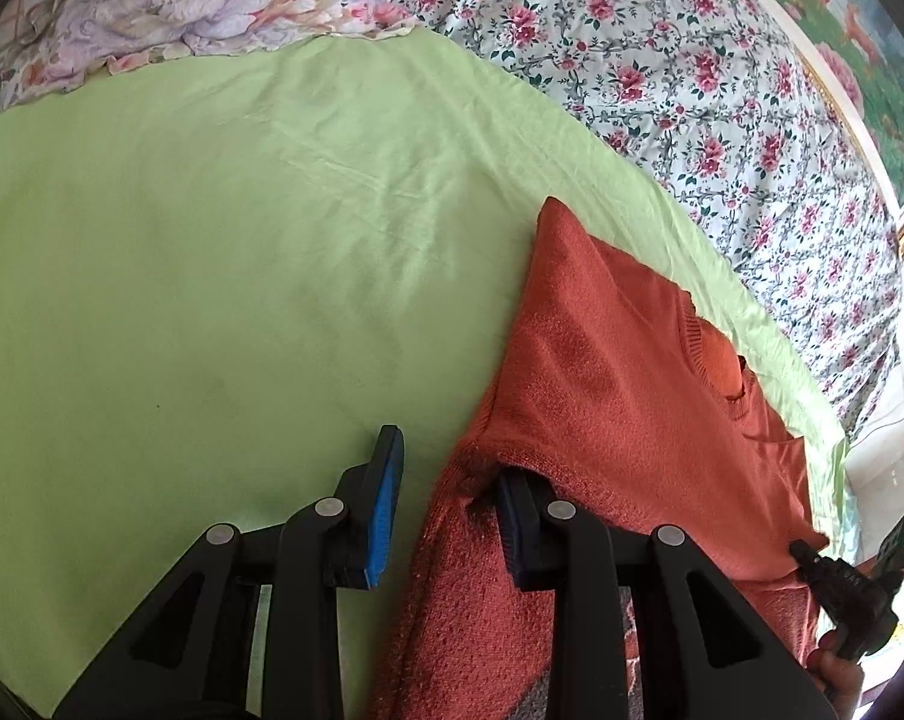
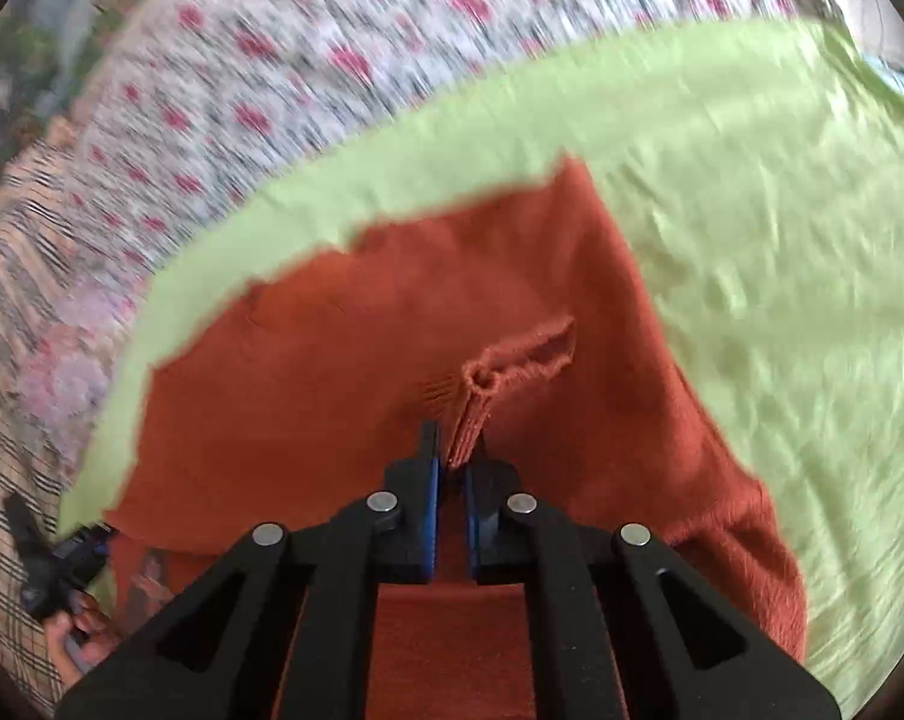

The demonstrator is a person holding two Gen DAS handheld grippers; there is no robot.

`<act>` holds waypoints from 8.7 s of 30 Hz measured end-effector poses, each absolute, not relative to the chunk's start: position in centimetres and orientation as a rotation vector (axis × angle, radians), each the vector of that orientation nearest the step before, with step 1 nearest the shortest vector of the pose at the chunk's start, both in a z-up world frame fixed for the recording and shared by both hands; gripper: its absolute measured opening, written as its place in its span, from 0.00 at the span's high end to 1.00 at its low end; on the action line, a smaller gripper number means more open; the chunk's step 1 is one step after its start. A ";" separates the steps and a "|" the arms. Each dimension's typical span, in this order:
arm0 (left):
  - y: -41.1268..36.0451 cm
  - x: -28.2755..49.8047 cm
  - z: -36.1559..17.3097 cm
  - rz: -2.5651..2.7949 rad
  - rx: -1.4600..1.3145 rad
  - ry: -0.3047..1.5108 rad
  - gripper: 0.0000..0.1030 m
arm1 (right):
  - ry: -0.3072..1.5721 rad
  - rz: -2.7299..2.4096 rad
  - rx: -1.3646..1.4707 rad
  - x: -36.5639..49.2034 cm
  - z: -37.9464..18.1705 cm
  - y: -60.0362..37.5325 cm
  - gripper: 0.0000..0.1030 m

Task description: Fold small clothes

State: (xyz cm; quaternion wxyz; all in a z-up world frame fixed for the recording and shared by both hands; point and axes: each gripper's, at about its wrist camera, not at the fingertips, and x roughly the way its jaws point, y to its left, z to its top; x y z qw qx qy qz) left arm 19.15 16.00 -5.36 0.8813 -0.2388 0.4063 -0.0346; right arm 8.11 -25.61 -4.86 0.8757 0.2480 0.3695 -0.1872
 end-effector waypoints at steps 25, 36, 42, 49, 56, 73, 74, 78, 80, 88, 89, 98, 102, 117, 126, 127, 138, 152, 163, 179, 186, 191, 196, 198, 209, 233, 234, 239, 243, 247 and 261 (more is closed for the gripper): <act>14.6 2.5 -3.4 -0.316 -0.273 0.926 0.57 | 0.664 -0.292 0.562 -10.9 -0.9 -25.1 0.62; 15.5 -2.1 -4.7 -0.363 -0.255 0.953 0.55 | 0.788 0.007 0.604 -11.1 -4.6 -24.8 0.41; 15.2 -3.8 -5.1 -0.398 -0.245 0.963 0.49 | 0.852 0.184 0.567 -9.0 -5.1 -23.0 0.39; 15.0 -5.4 -5.4 -0.478 -0.196 0.976 0.45 | 0.886 0.547 0.507 -11.2 -5.3 -16.8 0.39; 15.7 -5.6 -5.9 -0.523 -0.234 0.987 0.45 | 0.873 0.487 0.506 -12.5 -5.9 -16.3 0.39; 15.6 -6.8 -6.5 -0.471 -0.082 1.029 0.58 | 0.787 0.148 0.588 -12.0 -4.9 -23.0 0.40; 15.6 -7.0 -6.4 -0.460 -0.070 1.028 0.58 | 0.797 0.184 0.575 -11.4 -5.1 -22.1 0.39; 18.0 -7.1 -5.6 -0.419 -0.150 1.015 0.56 | 0.808 0.375 0.555 -10.9 -5.2 -19.2 0.39; 19.1 -7.1 -5.5 -0.401 -0.181 1.012 0.55 | 0.812 0.450 0.544 -10.8 -5.2 -18.1 0.39; 18.9 -7.4 -8.0 -0.394 -0.183 1.087 0.56 | 0.803 0.327 0.558 -11.5 -4.8 -21.1 0.39; 18.6 -7.4 -8.3 -0.398 -0.180 1.092 0.57 | 0.814 0.294 0.555 -11.8 -4.7 -21.8 0.39; 17.3 -6.8 -9.0 -0.421 -0.193 1.105 0.57 | 0.818 0.039 0.651 -12.3 -4.5 -27.1 0.44; 17.1 -6.5 -8.9 -0.418 -0.185 1.102 0.58 | 0.860 0.117 0.587 -9.6 -4.7 -25.7 0.43; 16.0 -7.1 -7.6 -0.498 -0.155 1.037 0.90 | 0.840 0.671 0.624 -7.5 -5.7 -19.7 0.42; 16.5 -7.7 -4.8 -0.540 -0.161 0.931 0.95 | 0.801 0.464 0.601 -9.8 -5.7 -19.2 0.88; 16.7 -7.7 -4.4 -0.541 -0.171 0.920 0.95 | 0.776 0.453 0.610 -10.3 -5.1 -19.5 0.89; 18.1 -5.7 -3.5 -0.544 -0.300 0.877 0.95 | 0.657 0.458 0.831 -12.0 -4.9 -23.0 0.83; 18.0 -5.7 -2.7 -0.533 -0.319 0.847 0.95 | 0.682 0.451 0.682 -13.8 -4.4 -20.3 0.90; 17.5 -2.9 1.0 -0.524 -0.358 0.731 0.95 | 0.530 0.438 0.753 -13.1 -1.7 -22.4 0.95; 15.0 18.1 5.9 -0.398 -0.385 0.568 0.96 | 0.538 0.085 0.788 2.1 0.8 -32.2 0.95; 12.9 27.4 2.0 -0.333 -0.350 0.673 0.96 | 0.648 -0.091 0.794 9.4 -2.7 -36.6 0.95; 12.2 30.2 -0.7 -0.298 -0.337 0.732 0.95 | 0.726 -0.169 0.781 11.3 -5.4 -37.3 0.95; 12.6 31.0 -3.2 -0.272 -0.366 0.846 0.88 | 0.748 -0.185 0.814 11.4 -7.3 -37.8 0.95; 12.8 29.6 -3.2 -0.297 -0.374 0.851 0.77 | 0.730 -0.170 0.864 10.5 -7.5 -37.9 0.93; 4.7 20.9 -4.0 -0.496 -0.142 0.905 0.58 | 0.841 0.001 0.478 7.7 -4.9 -26.2 0.79; 7.8 35.6 -1.4 -0.185 -0.213 0.905 0.60 | 0.751 -0.479 0.449 15.6 -2.4 -36.3 0.82; 7.9 34.7 -1.5 -0.188 -0.213 0.905 0.60 | 0.743 -0.478 0.444 14.9 -2.3 -36.0 0.82; 8.6 27.8 -2.0 -0.225 -0.284 0.901 0.59 | 0.728 -0.444 0.446 10.8 -2.7 -33.4 0.77; 9.1 21.6 -1.8 -0.233 -0.352 0.859 0.58 | 0.716 -0.432 0.491 7.1 -3.6 -31.6 0.77; 9.3 16.5 -1.8 -0.264 -0.413 0.841 0.56 | 0.684 -0.446 0.544 3.0 -3.6 -30.4 0.74; 9.6 9.3 -5.0 -0.267 -0.493 0.919 0.49 | 0.642 -0.392 0.535 -2.7 -4.1 -24.8 0.67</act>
